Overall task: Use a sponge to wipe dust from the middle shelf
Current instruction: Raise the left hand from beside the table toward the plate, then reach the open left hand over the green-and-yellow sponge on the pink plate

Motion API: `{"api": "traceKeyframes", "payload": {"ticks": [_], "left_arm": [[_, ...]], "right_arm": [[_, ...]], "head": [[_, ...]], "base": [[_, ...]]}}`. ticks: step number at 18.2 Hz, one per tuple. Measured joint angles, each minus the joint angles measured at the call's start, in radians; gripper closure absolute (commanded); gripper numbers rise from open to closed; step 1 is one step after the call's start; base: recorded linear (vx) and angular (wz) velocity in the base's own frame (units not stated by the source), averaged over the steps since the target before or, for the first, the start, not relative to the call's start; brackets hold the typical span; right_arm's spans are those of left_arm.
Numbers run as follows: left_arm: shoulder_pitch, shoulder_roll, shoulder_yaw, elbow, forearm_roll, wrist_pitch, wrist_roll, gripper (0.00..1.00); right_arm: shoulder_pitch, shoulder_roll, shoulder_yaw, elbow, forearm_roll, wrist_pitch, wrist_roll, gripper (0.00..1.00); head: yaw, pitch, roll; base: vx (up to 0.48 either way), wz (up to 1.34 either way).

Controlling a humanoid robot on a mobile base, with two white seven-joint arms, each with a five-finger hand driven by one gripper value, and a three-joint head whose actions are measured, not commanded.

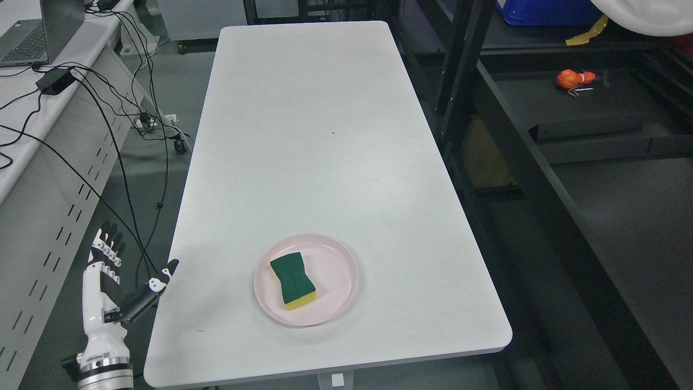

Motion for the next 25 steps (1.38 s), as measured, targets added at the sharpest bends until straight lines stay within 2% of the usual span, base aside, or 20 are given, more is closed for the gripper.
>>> {"api": "traceKeyframes", "payload": {"ticks": [7,9,13,15,16,18,22,24,25], "left_arm": [[-0.005,0.006,0.004,0.001,0.0,0.004,-0.025,0.03],[-0.024,0.032,0.011,0.007,-0.001,-0.006,-0.068,0.02],[-0.079,0.133,0.034,0.061,-0.087,-0.022,-0.128,0.02],[-0.125,0.183,0.048,0.087,-0.114,-0.096,-0.173,0.02],[-0.152,0.212,0.058,0.104,-0.127,-0.155,-0.227,0.06],[-0.186,0.255,0.07,0.13,-0.162,-0.236,-0.349,0.07],[-0.272,0.349,0.075,0.185,-0.416,-0.303,-0.441,0.03],[-0.336,0.394,0.049,0.214,-0.539,-0.361,-0.457,0.03],[-0.374,0.415,0.024,0.227,-0.586,-0.396,-0.473,0.06]], "right_arm": [[0.0,0.0,0.0,0.0,0.0,0.0,0.0,0.0],[0.0,0.0,0.0,0.0,0.0,0.0,0.0,0.0],[0.0,0.0,0.0,0.0,0.0,0.0,0.0,0.0],[0.0,0.0,0.0,0.0,0.0,0.0,0.0,0.0],[0.0,0.0,0.0,0.0,0.0,-0.002,0.0,0.0],[0.0,0.0,0.0,0.0,0.0,-0.005,0.0,0.0],[0.0,0.0,0.0,0.0,0.0,-0.002,0.0,0.0],[0.0,0.0,0.0,0.0,0.0,0.0,0.0,0.0],[0.0,0.0,0.0,0.0,0.0,0.0,0.0,0.0]], "head": [[0.0,0.0,0.0],[0.0,0.0,0.0],[0.0,0.0,0.0],[0.0,0.0,0.0],[0.0,0.0,0.0],[0.0,0.0,0.0],[0.0,0.0,0.0],[0.0,0.0,0.0],[0.0,0.0,0.0]], "base": [[0.0,0.0],[0.0,0.0],[0.0,0.0],[0.0,0.0],[0.0,0.0],[0.0,0.0],[0.0,0.0],[0.0,0.0],[0.0,0.0]]}}
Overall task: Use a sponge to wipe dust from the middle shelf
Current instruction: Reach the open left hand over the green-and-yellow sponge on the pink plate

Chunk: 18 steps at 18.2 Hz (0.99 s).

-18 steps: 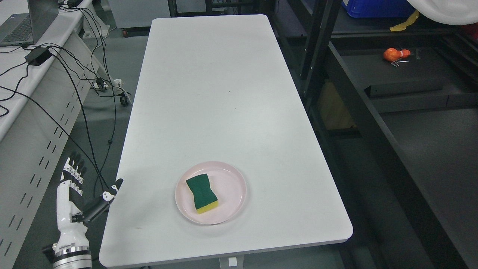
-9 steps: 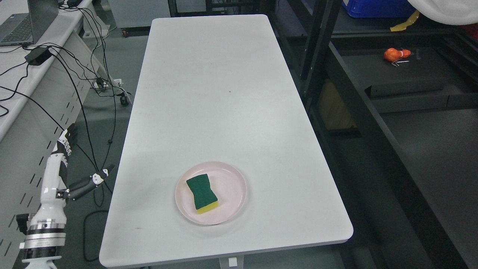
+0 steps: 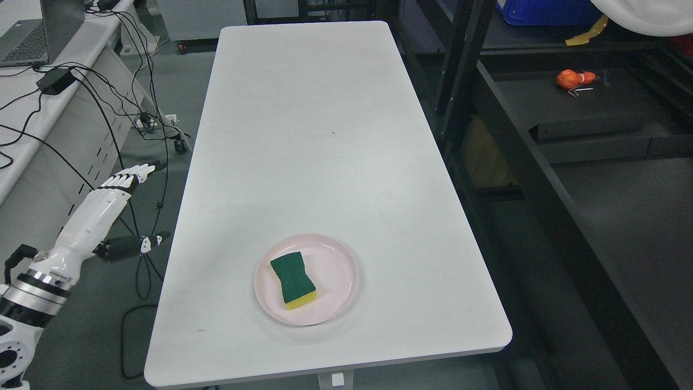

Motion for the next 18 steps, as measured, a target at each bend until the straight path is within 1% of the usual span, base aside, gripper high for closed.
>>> {"api": "traceKeyframes", "payload": {"ticks": [2,4,7,12,18], "left_arm": [[-0.076,0.038,-0.058,0.023,-0.079,-0.045,-0.05,0.08],[-0.135,0.06,-0.116,0.039,-0.137,-0.057,-0.085,0.08],[-0.196,0.075,-0.207,0.055,-0.22,-0.064,-0.104,0.08],[-0.256,0.071,-0.345,0.071,-0.315,-0.079,-0.122,0.08],[-0.279,0.031,-0.467,0.042,-0.356,-0.093,-0.203,0.08]], "right_arm": [[0.0,0.0,0.0,0.0,0.0,0.001,0.0,0.0],[0.0,0.0,0.0,0.0,0.0,0.001,0.0,0.0],[0.0,0.0,0.0,0.0,0.0,0.001,0.0,0.0],[0.0,0.0,0.0,0.0,0.0,0.001,0.0,0.0],[0.0,0.0,0.0,0.0,0.0,0.001,0.0,0.0]], "head": [[0.0,0.0,0.0],[0.0,0.0,0.0],[0.0,0.0,0.0],[0.0,0.0,0.0],[0.0,0.0,0.0]], "base": [[0.0,0.0],[0.0,0.0],[0.0,0.0],[0.0,0.0],[0.0,0.0]]}}
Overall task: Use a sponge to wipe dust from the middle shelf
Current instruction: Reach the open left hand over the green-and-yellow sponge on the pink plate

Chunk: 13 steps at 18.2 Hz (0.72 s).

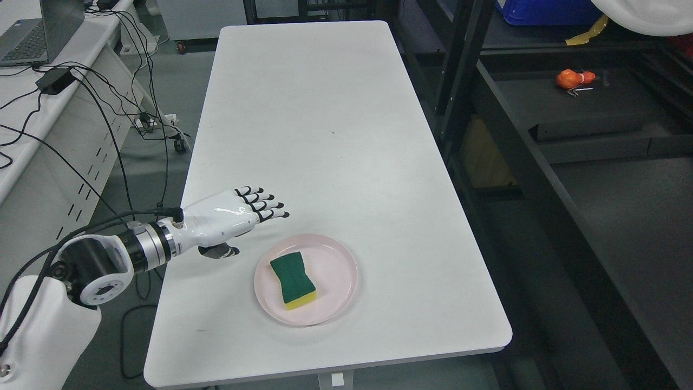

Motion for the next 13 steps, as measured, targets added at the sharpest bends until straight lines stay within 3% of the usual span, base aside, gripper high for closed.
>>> {"api": "traceKeyframes", "payload": {"ticks": [13], "left_arm": [[-0.017,0.013,-0.128,-0.105,-0.074,-0.003,-0.084,0.1]], "right_arm": [[0.0,0.0,0.0,0.0,0.0,0.0,0.0,0.0]], "head": [[0.0,0.0,0.0]], "base": [[0.0,0.0]]}}
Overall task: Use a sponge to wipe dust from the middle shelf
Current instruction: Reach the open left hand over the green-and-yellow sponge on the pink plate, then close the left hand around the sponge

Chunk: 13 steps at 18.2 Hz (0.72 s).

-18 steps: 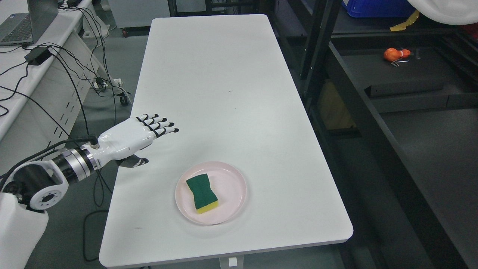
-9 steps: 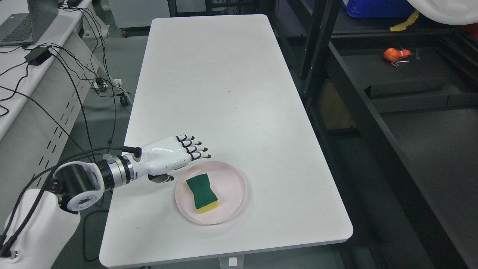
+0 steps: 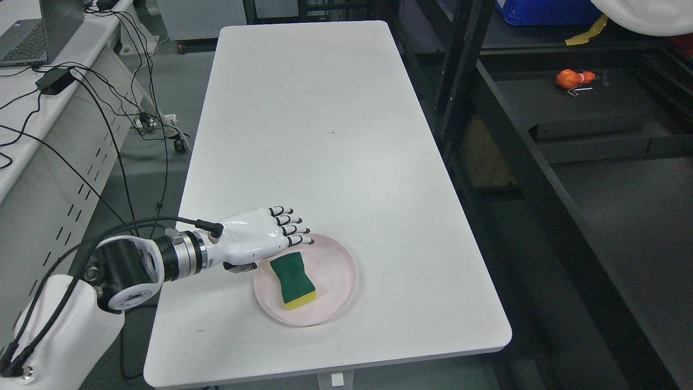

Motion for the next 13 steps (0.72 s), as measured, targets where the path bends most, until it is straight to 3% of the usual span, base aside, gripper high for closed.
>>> {"api": "traceKeyframes", "payload": {"ticks": [13], "left_arm": [[-0.024,-0.071,-0.079,0.053,-0.09,0.004,-0.013,0.14]], "right_arm": [[0.0,0.0,0.0,0.0,0.0,0.0,0.0,0.0]], "head": [[0.0,0.0,0.0]], "base": [[0.0,0.0]]}}
